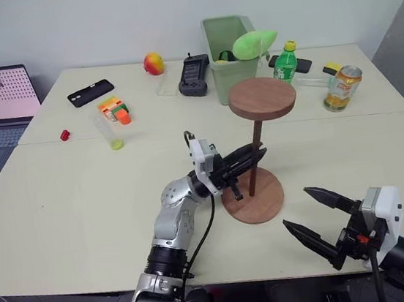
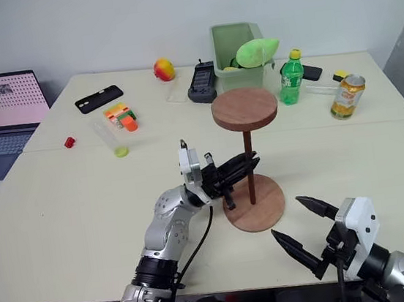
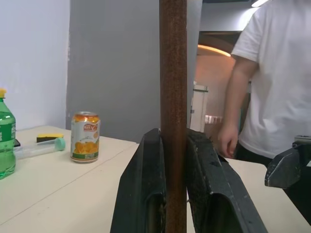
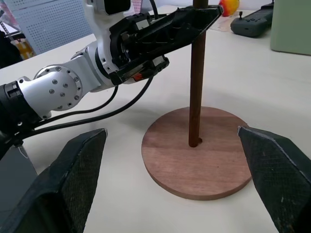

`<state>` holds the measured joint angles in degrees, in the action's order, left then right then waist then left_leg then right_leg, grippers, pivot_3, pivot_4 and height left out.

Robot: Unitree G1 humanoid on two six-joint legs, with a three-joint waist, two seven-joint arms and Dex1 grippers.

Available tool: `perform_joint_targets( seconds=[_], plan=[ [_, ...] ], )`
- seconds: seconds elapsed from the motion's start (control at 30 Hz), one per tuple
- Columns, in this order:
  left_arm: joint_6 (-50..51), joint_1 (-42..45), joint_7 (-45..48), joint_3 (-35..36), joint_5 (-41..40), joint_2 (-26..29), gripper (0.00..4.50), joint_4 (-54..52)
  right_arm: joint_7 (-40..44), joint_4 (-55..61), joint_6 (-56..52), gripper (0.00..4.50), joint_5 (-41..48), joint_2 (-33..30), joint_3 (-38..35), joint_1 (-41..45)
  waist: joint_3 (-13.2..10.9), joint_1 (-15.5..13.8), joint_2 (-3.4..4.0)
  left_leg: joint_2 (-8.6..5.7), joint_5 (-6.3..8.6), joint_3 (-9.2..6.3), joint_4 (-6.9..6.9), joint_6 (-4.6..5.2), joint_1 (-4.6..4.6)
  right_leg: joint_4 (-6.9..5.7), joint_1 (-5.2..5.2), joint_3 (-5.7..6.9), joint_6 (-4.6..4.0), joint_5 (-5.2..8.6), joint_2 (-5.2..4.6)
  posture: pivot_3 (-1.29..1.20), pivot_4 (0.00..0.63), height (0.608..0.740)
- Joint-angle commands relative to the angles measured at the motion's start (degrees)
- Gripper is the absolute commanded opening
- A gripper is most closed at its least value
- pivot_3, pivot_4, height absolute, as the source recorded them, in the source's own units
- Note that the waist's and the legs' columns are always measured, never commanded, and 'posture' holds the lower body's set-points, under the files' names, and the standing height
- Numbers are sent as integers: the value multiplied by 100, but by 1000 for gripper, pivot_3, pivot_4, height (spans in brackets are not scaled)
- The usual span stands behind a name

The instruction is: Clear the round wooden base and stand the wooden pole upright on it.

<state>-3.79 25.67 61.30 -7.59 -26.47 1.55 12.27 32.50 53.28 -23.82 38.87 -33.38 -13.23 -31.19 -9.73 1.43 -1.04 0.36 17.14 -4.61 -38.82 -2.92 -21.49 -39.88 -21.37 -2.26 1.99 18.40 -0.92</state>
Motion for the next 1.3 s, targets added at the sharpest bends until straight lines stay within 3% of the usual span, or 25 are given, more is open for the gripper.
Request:
perform_joint_targets(
  seconds=[0.03, 0.3, 0.63, 1.3],
  plan=[
    [-276, 213, 75, -6, 54, -112, 262, 163, -19, 257, 77, 4500, 18, -44, -169, -73, 0, -1, 0, -1, 0, 0, 0, 0, 0, 0, 0, 1, 0, 0, 0, 0, 150, 740],
    [-597, 443, 171, 65, 139, -135, 262, 617, -124, 365, 6, 4500, 83, -104, -202, -47, 0, -2, -1, -29, 0, -4, 0, 1, -1, 1, 0, 2, 0, 0, -2, 0, 150, 740],
    [-353, 201, 312, 67, 32, 134, 262, 286, -155, 376, 60, 4500, 45, -78, -165, -96, 0, 0, -1, -28, 0, -14, 2, 1, 0, 2, 1, 0, 1, 0, -3, 0, 150, 740],
    [-274, 94, 341, -16, 48, 77, 262, 262, -279, 444, -19, 4500, 93, -110, -143, -32, 0, -1, -1, -30, 1, -17, 3, 1, 1, 4, 3, 1, 2, 1, -4, 0, 150, 740]
  ],
)
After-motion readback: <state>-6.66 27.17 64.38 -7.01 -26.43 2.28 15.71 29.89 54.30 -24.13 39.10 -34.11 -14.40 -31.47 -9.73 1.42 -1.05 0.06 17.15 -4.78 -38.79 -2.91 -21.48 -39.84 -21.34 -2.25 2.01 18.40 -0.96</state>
